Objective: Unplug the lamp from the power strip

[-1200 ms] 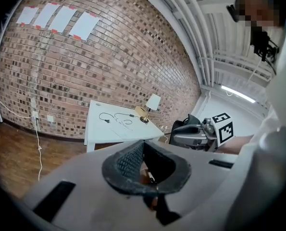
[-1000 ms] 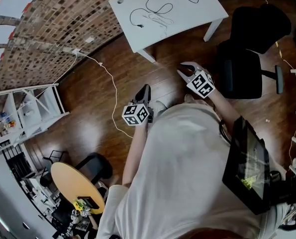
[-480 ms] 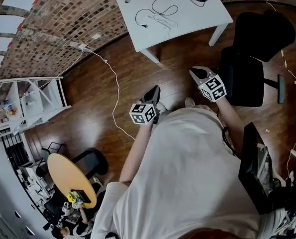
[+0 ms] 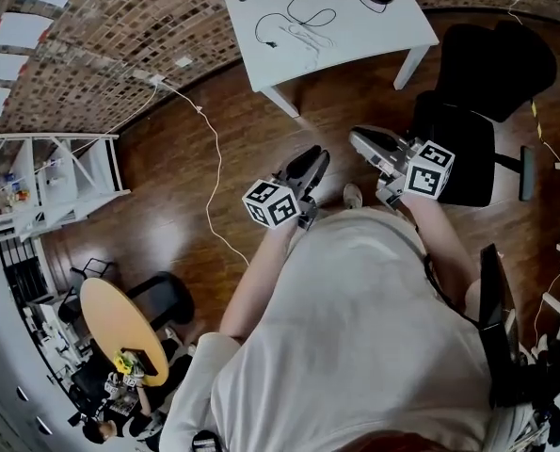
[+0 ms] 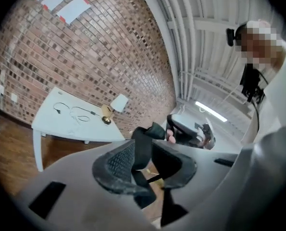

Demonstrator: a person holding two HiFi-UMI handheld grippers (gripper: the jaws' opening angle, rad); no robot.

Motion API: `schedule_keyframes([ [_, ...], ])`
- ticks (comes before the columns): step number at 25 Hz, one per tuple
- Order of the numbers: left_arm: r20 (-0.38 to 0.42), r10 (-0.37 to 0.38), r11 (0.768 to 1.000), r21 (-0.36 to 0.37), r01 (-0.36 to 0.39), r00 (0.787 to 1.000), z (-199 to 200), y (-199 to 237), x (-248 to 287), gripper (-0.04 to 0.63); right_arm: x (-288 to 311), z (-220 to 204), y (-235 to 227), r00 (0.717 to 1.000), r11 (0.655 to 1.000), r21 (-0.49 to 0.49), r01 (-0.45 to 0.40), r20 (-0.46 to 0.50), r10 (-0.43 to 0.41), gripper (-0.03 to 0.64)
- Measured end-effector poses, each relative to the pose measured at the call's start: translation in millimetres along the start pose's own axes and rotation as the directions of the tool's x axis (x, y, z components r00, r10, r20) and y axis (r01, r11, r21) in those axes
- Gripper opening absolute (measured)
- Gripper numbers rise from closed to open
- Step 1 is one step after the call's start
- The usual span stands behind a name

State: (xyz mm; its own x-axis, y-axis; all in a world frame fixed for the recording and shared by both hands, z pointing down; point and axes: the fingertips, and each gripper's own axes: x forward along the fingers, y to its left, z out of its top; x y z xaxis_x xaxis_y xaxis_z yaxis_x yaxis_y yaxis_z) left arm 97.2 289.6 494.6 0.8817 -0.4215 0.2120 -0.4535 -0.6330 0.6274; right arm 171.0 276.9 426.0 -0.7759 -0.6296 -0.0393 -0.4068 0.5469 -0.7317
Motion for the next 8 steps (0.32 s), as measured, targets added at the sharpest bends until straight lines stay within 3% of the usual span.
schedule_keyframes([
  [4,0.007,-0.236,0.966,-0.106,0.235,0.972,6.9,-62.2,31.2,0.235,-7.0,11.6,23.0,0.992,0.986,0.137,-0.093,0.098,0.08,-0.005],
  [8,-0.018,-0.348,0.932,-0.12,0.343,0.937,4.3,-102.3,53.0,0.279,-12.1,10.8,27.3,0.986,0.968,0.22,-0.123,0.14,0.093,-0.006],
])
